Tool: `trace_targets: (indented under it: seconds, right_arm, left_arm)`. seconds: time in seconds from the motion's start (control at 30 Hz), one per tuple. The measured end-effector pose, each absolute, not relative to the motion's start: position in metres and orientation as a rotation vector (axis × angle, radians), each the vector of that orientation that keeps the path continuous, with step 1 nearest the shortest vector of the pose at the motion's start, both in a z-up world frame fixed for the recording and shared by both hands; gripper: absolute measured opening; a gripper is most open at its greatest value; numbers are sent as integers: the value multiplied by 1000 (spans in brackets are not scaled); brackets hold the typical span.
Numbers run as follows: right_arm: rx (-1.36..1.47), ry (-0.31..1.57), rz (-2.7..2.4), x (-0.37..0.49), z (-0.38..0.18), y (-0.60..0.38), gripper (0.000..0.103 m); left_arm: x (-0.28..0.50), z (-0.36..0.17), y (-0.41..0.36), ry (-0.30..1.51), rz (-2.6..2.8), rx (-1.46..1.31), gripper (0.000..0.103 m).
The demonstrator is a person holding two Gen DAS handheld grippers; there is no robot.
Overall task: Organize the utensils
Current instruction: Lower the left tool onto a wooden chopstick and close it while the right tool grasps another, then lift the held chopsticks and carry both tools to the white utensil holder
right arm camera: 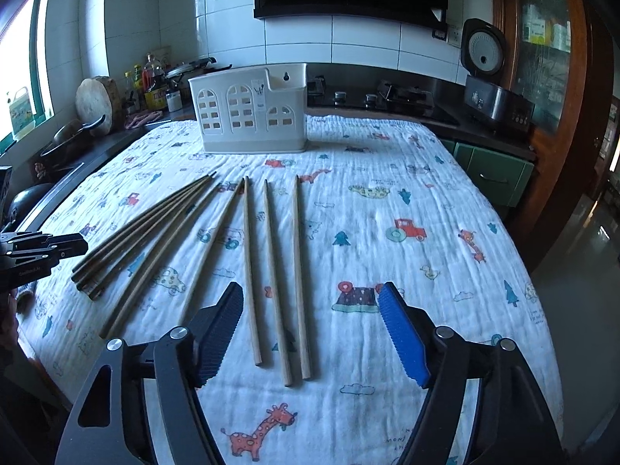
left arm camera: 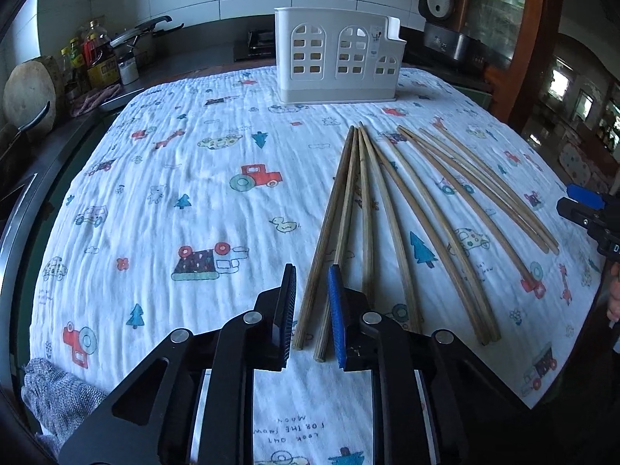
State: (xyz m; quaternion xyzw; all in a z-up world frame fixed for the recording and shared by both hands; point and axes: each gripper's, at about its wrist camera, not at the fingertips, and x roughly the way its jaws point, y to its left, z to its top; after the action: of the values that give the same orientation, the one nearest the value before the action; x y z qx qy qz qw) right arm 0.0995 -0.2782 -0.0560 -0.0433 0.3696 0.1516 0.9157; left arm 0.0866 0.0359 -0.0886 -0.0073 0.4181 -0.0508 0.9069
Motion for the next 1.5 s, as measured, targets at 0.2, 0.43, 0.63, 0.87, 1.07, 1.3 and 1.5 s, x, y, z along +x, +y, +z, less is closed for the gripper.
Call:
trace_targets:
  seconds: [0.2,0.43,0.63,0.87,1.07,1.3,1.5]
  right_arm:
    - [-70,774,311,107,-60,-283,62]
    - [-73,789,324,114,-64,-282,56]
    - [-67,809,329,119,-70,-283,45]
    - [-70,848,351,125,-80,-281,23]
    - [-86,864,378,126,-86,-272,15]
    - [-100,870,372,125,-92,-269,10]
    - [-110,859,361,125,-93,-268,8]
  left_arm:
    - [94,-97,34,892,-100,8,12]
    - [98,-102,37,904,-111,-3,11]
    - [96,-103,34,900,-101,10,11]
    - [97,-103,37,899,-92,-27,10]
    - [98,-103,35,898,-91,-15,10]
    - [98,-104,32,894,-97,14,11]
    - [99,-103,31,895,-100,26,10]
